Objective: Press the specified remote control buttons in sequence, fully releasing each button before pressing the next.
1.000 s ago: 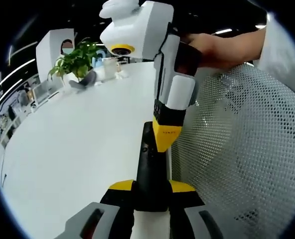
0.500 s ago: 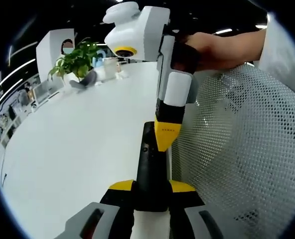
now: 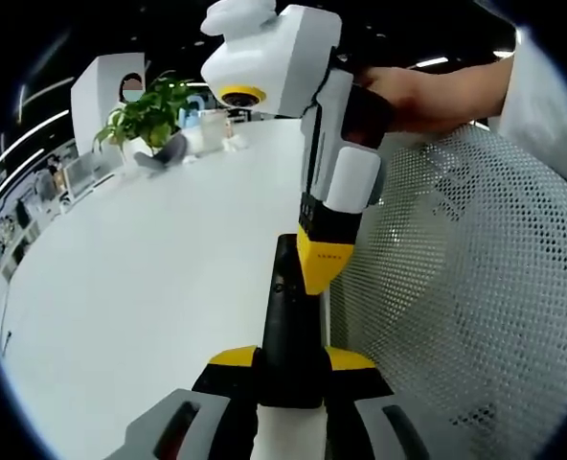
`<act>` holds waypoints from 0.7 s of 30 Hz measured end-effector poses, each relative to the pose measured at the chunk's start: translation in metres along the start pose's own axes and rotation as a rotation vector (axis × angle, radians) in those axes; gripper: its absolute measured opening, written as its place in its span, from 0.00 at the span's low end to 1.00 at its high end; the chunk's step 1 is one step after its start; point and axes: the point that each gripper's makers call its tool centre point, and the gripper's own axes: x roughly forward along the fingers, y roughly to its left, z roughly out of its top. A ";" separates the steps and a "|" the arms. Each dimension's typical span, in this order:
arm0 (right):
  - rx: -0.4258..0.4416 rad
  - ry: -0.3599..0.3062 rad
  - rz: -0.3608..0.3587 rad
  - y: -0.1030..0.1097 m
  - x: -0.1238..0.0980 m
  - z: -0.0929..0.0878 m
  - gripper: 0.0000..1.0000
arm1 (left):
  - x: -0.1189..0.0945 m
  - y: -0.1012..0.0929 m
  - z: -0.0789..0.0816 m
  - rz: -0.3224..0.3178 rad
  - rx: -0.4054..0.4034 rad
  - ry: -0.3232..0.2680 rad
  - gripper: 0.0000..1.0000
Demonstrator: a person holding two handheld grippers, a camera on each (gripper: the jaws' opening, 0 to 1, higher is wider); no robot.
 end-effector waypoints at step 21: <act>0.146 -0.111 0.146 0.008 -0.003 0.018 0.00 | 0.000 0.000 0.000 0.000 -0.016 -0.001 0.25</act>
